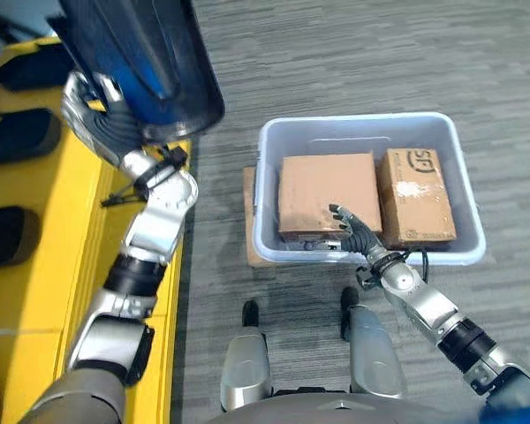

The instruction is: Move parts from the plastic box to the shelf.

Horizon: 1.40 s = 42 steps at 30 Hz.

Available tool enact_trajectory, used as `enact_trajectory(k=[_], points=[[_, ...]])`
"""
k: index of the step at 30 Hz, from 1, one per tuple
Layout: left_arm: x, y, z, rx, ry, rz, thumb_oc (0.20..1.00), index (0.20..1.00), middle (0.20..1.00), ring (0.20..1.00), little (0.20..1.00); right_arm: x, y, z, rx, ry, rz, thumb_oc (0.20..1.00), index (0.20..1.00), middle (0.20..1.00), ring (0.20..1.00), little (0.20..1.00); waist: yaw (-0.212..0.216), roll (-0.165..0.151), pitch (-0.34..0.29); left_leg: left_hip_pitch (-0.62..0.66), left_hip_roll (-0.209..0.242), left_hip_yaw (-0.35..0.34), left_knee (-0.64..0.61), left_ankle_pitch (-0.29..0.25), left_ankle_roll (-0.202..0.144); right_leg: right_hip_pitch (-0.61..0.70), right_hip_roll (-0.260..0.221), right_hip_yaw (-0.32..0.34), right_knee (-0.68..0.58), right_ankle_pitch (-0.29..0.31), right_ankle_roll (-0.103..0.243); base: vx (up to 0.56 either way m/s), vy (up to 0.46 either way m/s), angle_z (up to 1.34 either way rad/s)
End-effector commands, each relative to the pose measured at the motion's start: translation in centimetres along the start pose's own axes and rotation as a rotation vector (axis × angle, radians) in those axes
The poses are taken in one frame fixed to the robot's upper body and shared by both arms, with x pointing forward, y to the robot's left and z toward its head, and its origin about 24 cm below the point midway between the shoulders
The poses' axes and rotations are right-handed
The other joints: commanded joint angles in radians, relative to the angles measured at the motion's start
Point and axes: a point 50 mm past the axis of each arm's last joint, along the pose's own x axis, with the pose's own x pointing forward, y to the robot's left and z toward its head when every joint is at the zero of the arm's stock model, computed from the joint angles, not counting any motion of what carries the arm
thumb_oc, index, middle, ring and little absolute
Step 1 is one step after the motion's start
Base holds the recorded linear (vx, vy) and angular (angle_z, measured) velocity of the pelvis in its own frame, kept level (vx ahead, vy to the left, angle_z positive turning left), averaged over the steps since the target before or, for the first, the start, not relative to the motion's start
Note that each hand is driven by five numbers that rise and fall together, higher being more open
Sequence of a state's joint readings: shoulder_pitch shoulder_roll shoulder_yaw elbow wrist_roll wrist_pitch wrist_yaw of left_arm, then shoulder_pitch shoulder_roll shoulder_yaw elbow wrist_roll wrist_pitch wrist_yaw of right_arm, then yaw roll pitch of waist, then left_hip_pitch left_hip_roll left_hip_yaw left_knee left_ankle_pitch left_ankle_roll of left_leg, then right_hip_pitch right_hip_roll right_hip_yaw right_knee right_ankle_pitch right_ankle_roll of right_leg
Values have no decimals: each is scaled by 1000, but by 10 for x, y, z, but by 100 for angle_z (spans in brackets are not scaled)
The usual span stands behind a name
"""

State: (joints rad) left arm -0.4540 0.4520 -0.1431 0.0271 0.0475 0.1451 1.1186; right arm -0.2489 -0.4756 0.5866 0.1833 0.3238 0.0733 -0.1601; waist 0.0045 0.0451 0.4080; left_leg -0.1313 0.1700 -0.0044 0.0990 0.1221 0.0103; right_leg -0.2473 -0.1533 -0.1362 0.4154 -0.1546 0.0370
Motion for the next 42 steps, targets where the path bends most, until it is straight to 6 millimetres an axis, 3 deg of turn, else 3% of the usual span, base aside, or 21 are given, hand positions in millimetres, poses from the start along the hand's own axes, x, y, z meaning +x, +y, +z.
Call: enact_trajectory(k=[1,3,4,5,10,12,13,14,18,21,24,27,28,29,30,33,38,41,42], points=[[22,17,23,-21,-243,23,200,200,200,200,200,-3,12,28,133,-150,22,1000,1000,1000,1000,1000,-7,-72,-36,-45,42,138,168,-142,-107,166,55,-90,-114,-79,-32,-143,51,203],[10,19,14,-3,-241,-23,200,200,200,200,200,-7,10,29,154,-166,24,1000,1000,1000,1000,1000,1,-75,-45,-40,-23,151,243,-220,-83,189,40,-108,-163,-47,-16,-219,134,95],[-3,21,7,5,-237,-72,200,200,200,200,200,-11,9,32,170,-182,29,1000,1000,1000,1000,1000,11,-78,-51,-34,-73,172,275,-237,-59,200,29,-132,-205,6,-4,-308,197,76],[-10,25,4,9,-249,-99,200,200,200,200,200,-14,8,33,181,-187,25,1000,1000,1000,1000,1000,19,-80,-58,-22,-94,166,263,-260,-48,207,24,-141,-219,20,9,-289,229,74],[-37,39,-15,119,-266,-271,200,200,200,200,200,-20,16,21,245,-153,39,1000,1000,1000,1000,1000,72,-67,-114,70,-131,94,68,-214,-41,256,-6,-153,-301,90,65,-118,340,57],[-46,44,-19,164,-281,-358,200,200,200,200,200,-21,21,20,276,-161,55,1000,1000,1000,1000,1000,102,-72,-146,94,-143,79,21,-205,-35,276,-31,-177,-340,125,95,-158,322,30],[-50,50,-23,197,-306,-409,200,200,200,200,200,-21,25,22,289,-177,75,1000,1000,1000,1000,1000,129,-78,-167,114,-152,75,-19,-199,-29,284,-58,-200,-369,162,127,-120,201,36],[-50,50,-23,198,-306,-409,200,200,200,200,200,-21,25,22,290,-177,75,1000,1000,1000,1000,1000,129,-78,-167,115,-152,75,-21,-198,-29,285,-58,-200,-370,163,127,-162,202,34],[-57,56,-30,239,-309,-556,200,200,200,200,200,-17,34,29,306,-218,100,1000,1000,1000,1000,1000,183,-86,-192,139,-160,76,-82,-194,-16,305,-133,-251,-443,271,172,-150,144,5],[-64,52,-38,260,-305,-656,200,200,200,200,200,-16,30,30,336,-228,45,1000,1000,1000,1000,1000,174,-85,-215,141,-170,23,-118,-181,-5,288,-126,-167,-468,306,183,-99,124,37],[-73,43,-43,268,-318,-736,200,200,200,200,200,-16,20,30,370,-233,-39,1000,1000,1000,1000,1000,147,-84,-234,134,-181,-56,-156,-154,7,259,-86,-31,-459,307,181,-5,107,103],[-87,34,-43,260,-379,-830,200,200,200,200,200,-21,10,29,404,-231,-132,1000,1000,1000,1000,1000,106,-93,-234,130,-207,-151,-181,-141,26,227,14,129,-391,277,173,85,54,149],[-87,34,-43,260,-379,-830,200,200,200,200,200,-21,10,29,404,-231,-132,1000,1000,1000,1000,1000,106,-93,-234,130,-207,-151,-181,-141,26,227,14,129,-391,277,173,101,111,182],[-94,33,-43,253,-377,-856,200,200,200,200,200,-25,4,27,417,-222,-173,1000,1000,1000,1000,1000,82,-104,-227,131,-229,-200,-185,-133,34,234,102,188,-343,214,146,72,124,161],[-97,36,-43,254,-382,-858,200,200,200,200,200,-27,2,28,417,-221,-186,1000,1000,1000,1000,1000,80,-110,-221,130,-247,-224,-186,-121,34,232,154,191,-320,187,118,102,127,212],[-102,44,-41,246,-406,-884,200,200,200,200,200,-29,-6,29,443,-228,-221,1000,1000,1000,1000,1000,96,-119,-212,136,-278,-242,-185,-111,38,265,215,196,-342,138,71,15,-40,130],[-101,53,-44,282,-415,-891,200,200,200,200,200,-27,-8,35,452,-266,-250,1000,1000,1000,1000,1000,138,-120,-203,154,-287,-253,-186,-120,34,307,193,143,-412,153,61,12,-159,60],[-100,59,-45,302,-405,-879,200,200,200,200,200,-27,-6,36,442,-270,-247,1000,1000,1000,1000,1000,141,-100,-205,174,-276,-233,-186,-131,27,335,176,109,-447,155,63,11,-98,49],[-99,58,-47,308,-390,-874,200,200,200,200,200,-29,-7,34,431,-264,-246,1000,1000,1000,1000,1000,122,-89,-205,182,-269,-193,-182,-138,28,339,168,89,-445,152,64,32,-16,46]])
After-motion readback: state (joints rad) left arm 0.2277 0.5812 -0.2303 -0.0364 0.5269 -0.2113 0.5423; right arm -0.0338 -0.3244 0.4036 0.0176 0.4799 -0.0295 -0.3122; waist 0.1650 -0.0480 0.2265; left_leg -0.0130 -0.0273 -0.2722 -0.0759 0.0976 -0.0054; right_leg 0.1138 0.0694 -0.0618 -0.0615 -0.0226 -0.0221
